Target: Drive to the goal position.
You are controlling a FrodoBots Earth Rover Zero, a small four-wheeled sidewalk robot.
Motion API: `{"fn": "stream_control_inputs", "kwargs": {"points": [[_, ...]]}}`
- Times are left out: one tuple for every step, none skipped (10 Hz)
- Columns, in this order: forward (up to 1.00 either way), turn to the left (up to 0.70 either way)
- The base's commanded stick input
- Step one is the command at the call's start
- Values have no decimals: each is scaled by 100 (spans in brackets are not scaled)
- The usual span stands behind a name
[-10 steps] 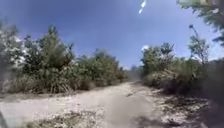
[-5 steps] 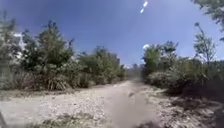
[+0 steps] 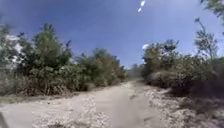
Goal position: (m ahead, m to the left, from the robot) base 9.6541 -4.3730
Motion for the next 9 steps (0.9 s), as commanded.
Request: {"fn": "stream_control_inputs", "kwargs": {"points": [[44,2],[44,2],[44,2],[44,2],[44,2],[44,2],[44,2],[44,2],[44,2]]}}
